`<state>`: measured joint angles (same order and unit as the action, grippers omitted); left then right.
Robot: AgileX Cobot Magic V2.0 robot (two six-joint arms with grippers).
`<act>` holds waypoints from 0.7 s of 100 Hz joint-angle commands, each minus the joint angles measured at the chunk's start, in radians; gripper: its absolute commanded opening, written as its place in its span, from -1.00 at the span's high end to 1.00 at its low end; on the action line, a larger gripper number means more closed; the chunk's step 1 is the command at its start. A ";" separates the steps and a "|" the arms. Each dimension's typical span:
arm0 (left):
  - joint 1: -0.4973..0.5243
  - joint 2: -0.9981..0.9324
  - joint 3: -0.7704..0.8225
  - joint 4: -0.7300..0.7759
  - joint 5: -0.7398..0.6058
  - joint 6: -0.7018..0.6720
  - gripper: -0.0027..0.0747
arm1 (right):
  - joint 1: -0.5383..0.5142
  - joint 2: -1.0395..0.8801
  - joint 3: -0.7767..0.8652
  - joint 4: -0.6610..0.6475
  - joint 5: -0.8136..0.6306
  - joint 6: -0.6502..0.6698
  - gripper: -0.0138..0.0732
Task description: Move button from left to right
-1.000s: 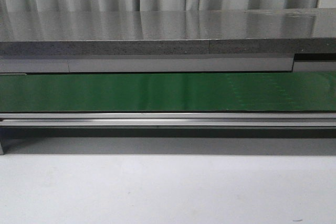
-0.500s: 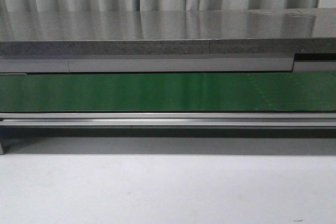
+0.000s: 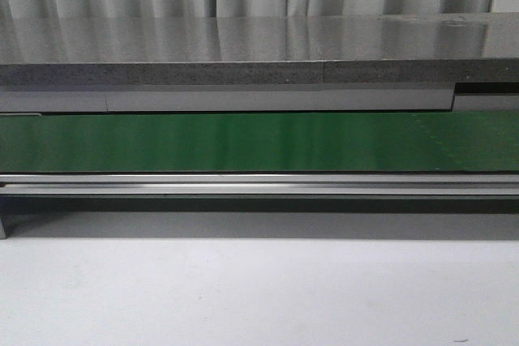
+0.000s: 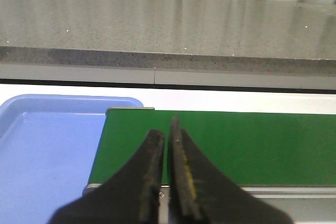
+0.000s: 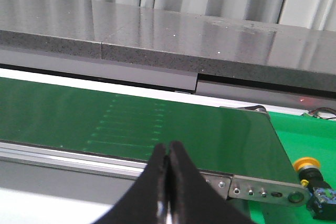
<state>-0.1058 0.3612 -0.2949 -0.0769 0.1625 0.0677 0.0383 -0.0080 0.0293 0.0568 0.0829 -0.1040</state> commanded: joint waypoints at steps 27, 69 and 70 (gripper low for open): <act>-0.008 0.004 -0.028 -0.007 -0.088 -0.006 0.92 | -0.004 -0.018 0.001 -0.011 -0.089 0.004 0.84; -0.008 0.004 -0.028 -0.007 -0.088 -0.006 0.92 | -0.004 -0.018 0.001 -0.011 -0.089 0.004 0.84; -0.008 0.004 -0.028 -0.007 -0.088 -0.006 0.92 | -0.004 -0.018 0.001 -0.011 -0.089 0.004 0.84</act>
<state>-0.1058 0.3612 -0.2949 -0.0769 0.1625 0.0677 0.0383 -0.0080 0.0293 0.0568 0.0829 -0.1040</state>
